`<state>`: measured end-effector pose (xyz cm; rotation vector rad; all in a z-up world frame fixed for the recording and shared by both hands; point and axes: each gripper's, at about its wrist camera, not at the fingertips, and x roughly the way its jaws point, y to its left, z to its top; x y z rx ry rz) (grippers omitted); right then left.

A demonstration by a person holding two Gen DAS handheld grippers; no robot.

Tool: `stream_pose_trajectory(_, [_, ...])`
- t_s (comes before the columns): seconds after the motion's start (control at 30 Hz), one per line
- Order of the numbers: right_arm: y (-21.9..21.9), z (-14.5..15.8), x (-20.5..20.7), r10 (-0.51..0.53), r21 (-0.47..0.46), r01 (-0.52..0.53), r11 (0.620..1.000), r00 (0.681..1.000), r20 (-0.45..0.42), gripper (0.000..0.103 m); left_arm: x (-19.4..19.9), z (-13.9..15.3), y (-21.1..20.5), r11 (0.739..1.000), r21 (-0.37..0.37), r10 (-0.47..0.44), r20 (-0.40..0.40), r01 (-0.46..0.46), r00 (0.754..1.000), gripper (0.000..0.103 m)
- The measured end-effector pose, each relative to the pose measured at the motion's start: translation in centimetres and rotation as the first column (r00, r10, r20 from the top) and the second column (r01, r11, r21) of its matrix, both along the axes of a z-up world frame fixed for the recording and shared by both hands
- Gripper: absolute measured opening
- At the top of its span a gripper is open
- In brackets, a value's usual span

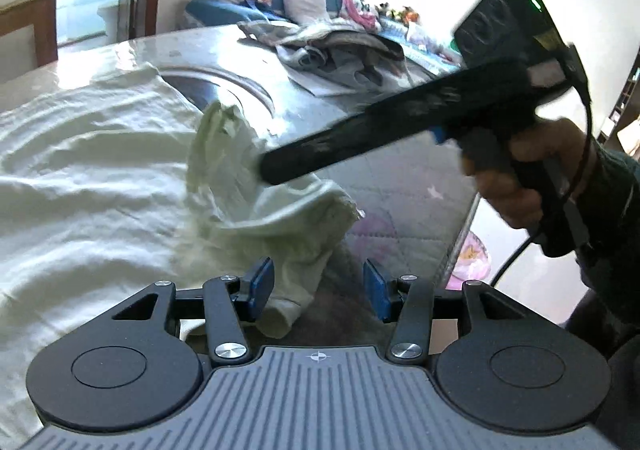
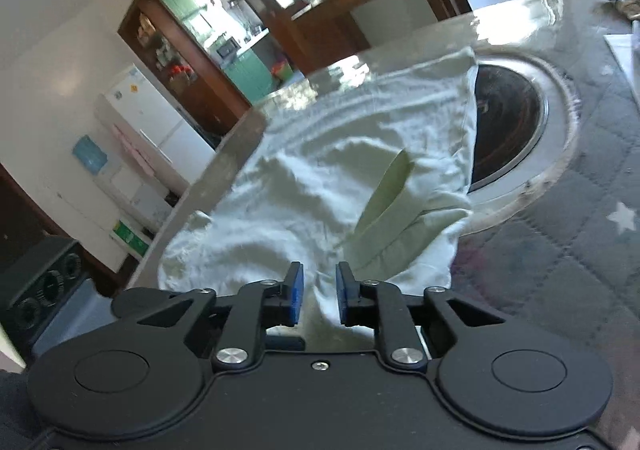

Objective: Fold clothes

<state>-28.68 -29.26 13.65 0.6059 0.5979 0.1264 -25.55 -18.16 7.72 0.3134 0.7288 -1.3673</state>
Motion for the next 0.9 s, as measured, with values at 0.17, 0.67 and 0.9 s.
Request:
stream_pose_trajectory(0.17, [-0.3, -0.8, -0.9, -0.052, -0.092, 0.048, 0.995, 0.998, -0.046, 0.02, 0.5, 2.0, 0.0, 0.996, -0.084, 0.02, -0.035, -0.023, 0.999, 0.051])
stream_pose_trajectory(0.67, [-1.0, -1.0, -1.0, -0.038, -0.228, 0.018, 0.974, 0.996, -0.084, 0.017, 4.3, -1.7, -4.2, 0.99, 0.011, 0.143, -0.169, -0.143, 0.975, 0.049])
stream_pose_trajectory(0.9, [-2.1, 0.1, 2.9, -0.02, -0.354, -0.006, 0.935, 0.997, -0.071, 0.017, 2.9, -1.7, -4.3, 0.992, 0.026, 0.123, -0.074, -0.121, 0.99, 0.049])
